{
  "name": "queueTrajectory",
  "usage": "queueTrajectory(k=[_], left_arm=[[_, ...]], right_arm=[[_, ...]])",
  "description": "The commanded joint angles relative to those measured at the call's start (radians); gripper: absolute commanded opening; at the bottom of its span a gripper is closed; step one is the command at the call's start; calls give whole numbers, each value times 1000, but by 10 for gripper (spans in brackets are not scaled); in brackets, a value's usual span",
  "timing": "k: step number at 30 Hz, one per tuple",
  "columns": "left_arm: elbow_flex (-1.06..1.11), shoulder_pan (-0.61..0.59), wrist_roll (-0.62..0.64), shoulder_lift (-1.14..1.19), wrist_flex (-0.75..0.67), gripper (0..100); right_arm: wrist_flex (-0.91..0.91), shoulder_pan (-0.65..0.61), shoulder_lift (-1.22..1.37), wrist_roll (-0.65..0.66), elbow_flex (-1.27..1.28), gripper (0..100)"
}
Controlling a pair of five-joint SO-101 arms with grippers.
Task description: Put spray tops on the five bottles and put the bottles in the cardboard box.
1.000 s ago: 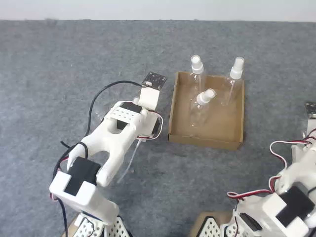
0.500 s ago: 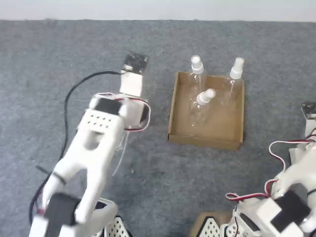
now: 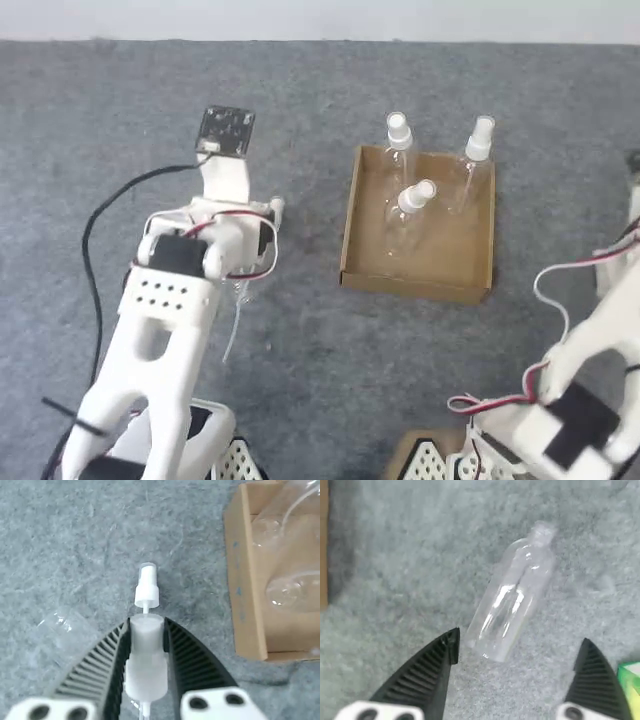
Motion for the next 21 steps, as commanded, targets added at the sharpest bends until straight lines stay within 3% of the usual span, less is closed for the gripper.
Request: queueTrajectory(k=[1,10,19,21], left_arm=[[76,-14,6,-100,-77,24],[116,-9,6,-141,-94,24],[116,-9,6,-140,-94,24],[120,-9,6,-140,-94,24]], right_arm=[[48,-15,150,-71,-229,258],[101,-12,573,-186,-583,257],[102,-1,734,-183,-638,247],[102,1,743,-181,-638,199]])
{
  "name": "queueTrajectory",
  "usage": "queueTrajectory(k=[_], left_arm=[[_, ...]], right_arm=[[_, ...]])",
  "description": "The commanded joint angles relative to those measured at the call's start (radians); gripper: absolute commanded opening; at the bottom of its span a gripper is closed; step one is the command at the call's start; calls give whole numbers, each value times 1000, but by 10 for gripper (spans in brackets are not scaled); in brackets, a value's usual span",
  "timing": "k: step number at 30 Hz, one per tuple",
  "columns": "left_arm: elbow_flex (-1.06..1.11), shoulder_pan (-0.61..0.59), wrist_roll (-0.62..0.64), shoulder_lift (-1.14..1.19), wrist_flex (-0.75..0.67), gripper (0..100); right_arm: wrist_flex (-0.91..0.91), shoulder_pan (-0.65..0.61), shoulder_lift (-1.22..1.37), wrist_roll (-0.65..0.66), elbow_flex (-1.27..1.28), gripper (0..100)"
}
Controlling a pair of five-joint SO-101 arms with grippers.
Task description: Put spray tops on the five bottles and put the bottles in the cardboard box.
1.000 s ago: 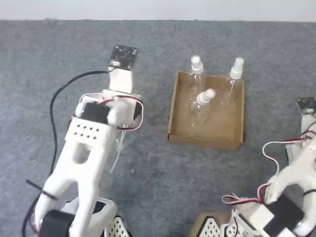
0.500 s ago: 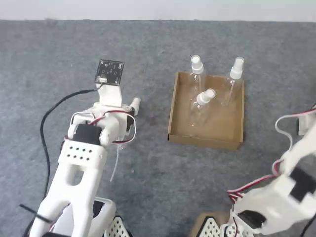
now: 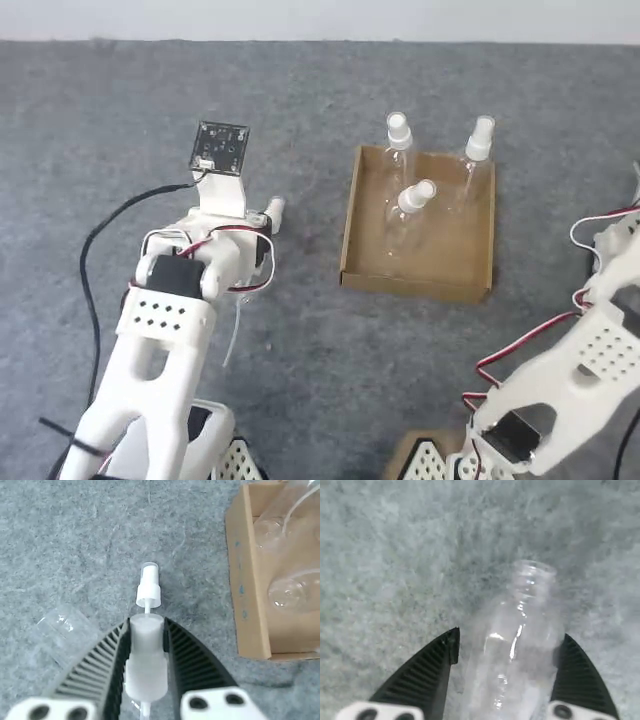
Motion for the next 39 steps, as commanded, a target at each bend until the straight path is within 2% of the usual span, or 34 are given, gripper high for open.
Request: queueTrajectory(k=[1,5,9,14,20,24,31,35,39], left_arm=[[-1,-2,6,-38,-26,24],[2,-2,8,-40,-37,24],[2,-2,8,-44,-37,23],[-8,-9,6,-48,-37,23],[-104,-12,6,-49,-25,12],[-217,-18,6,-49,54,12],[-504,-157,14,-49,221,12],[-657,-195,14,-49,367,12],[-697,-195,14,-77,405,12]], right_arm=[[13,5,-21,-6,-58,165],[35,-4,-31,92,-61,44],[93,-44,-99,144,-63,9],[176,-107,-326,137,-57,5],[208,-262,-662,-2,87,5],[142,-463,-947,-61,348,6],[-7,-908,-1446,-207,781,6],[-50,-1133,-1486,-290,852,6],[-222,-1290,-1448,-321,942,6]])
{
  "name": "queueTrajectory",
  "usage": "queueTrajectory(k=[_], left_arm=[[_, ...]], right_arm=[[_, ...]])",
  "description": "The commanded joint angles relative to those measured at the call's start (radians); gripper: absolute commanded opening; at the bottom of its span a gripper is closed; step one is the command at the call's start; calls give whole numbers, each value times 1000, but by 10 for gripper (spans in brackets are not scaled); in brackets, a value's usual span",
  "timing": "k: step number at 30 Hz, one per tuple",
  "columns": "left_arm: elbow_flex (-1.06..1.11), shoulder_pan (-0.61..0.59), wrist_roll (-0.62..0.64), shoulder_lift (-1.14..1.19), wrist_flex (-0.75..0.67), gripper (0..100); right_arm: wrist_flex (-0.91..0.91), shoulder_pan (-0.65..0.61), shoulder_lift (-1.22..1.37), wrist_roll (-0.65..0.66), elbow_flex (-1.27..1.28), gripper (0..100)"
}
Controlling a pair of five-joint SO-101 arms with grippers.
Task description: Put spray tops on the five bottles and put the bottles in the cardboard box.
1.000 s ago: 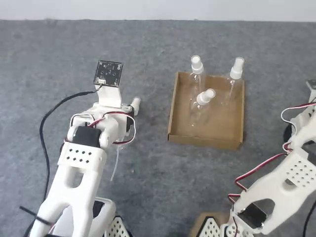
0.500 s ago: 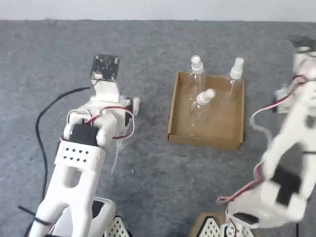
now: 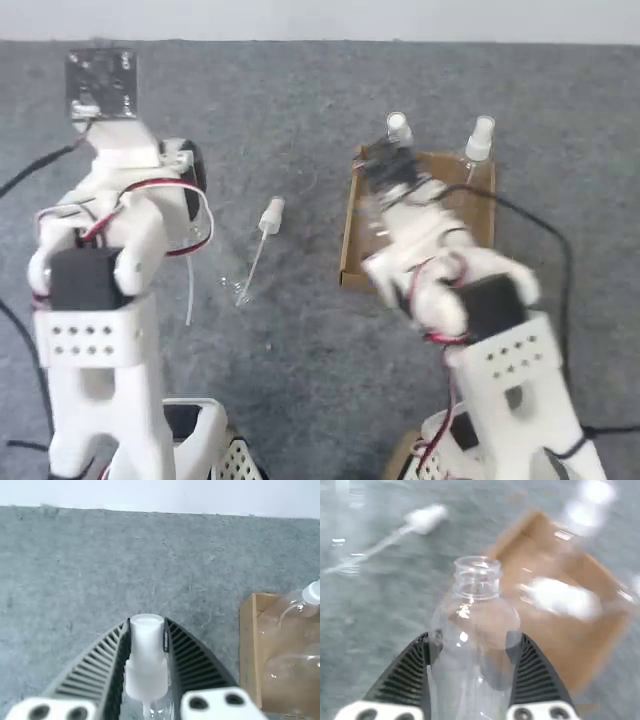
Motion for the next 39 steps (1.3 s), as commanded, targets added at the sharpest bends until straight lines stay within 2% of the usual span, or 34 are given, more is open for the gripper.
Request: queueTrajectory(k=[1,5,9,16,20,25,32,39], left_arm=[[-82,-11,8,-91,31,12],[-82,-12,8,-233,26,12],[-82,-6,14,-341,12,12],[-76,-5,195,-368,-64,12],[-2,-5,258,-376,-193,12],[117,-5,278,-376,-308,12],[205,95,279,-377,-318,12],[252,106,278,-377,-397,12]], right_arm=[[-177,-134,5,-32,58,6],[-383,-239,4,-32,180,6],[-456,-306,15,-29,252,6],[-486,-409,4,-25,321,6],[-601,-463,-8,-40,394,6],[-780,-472,-105,-98,531,6],[-786,-475,-206,-101,582,6],[-783,-473,-225,-101,617,6]])
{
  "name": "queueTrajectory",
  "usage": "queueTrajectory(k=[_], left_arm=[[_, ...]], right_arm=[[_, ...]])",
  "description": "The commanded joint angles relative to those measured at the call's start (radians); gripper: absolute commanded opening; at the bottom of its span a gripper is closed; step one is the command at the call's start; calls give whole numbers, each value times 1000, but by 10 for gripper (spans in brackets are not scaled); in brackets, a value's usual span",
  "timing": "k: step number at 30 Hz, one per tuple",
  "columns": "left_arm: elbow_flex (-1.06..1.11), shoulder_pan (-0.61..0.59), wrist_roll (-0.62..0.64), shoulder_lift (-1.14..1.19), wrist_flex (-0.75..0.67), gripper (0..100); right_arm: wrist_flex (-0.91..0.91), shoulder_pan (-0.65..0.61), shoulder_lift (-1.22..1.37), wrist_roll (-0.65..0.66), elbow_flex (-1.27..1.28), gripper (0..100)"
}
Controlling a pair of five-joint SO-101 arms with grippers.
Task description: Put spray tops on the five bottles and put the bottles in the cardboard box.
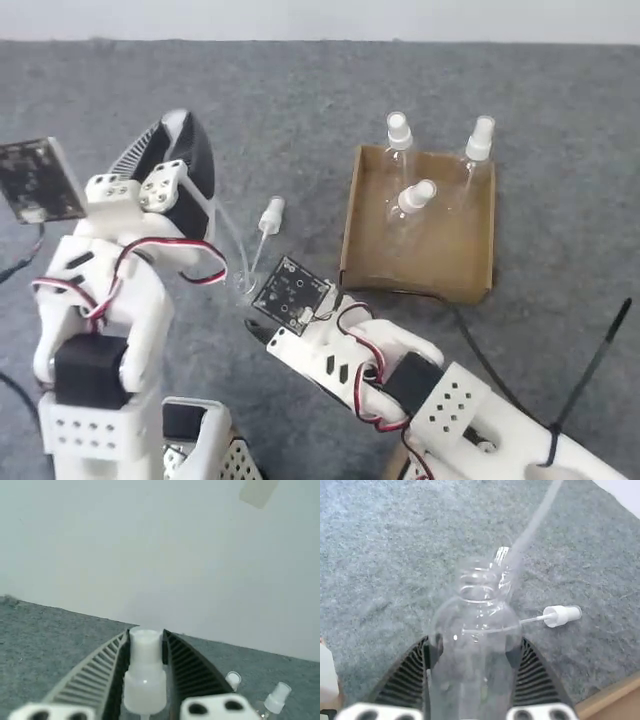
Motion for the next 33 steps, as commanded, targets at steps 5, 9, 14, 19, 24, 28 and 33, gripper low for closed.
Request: queueTrajectory(k=[5,9,14,19,24,28,33], left_arm=[[-25,-3,0,-17,-43,12],[-35,-60,3,-17,-41,12],[-15,-32,3,-17,15,12],[-18,-34,0,-18,2,12],[-64,-34,-2,-18,-29,12],[-76,-34,-2,-17,-29,12],[-71,-40,-21,-15,-28,12]], right_arm=[[-25,-7,-39,-14,-8,6],[-25,-7,-39,-14,-8,6],[-27,-7,-39,-14,-8,6],[-27,-7,-39,-14,-8,6],[-25,-7,-39,-14,-8,6],[-25,-7,-39,-14,-8,6],[-25,-7,-39,-14,-8,6]])
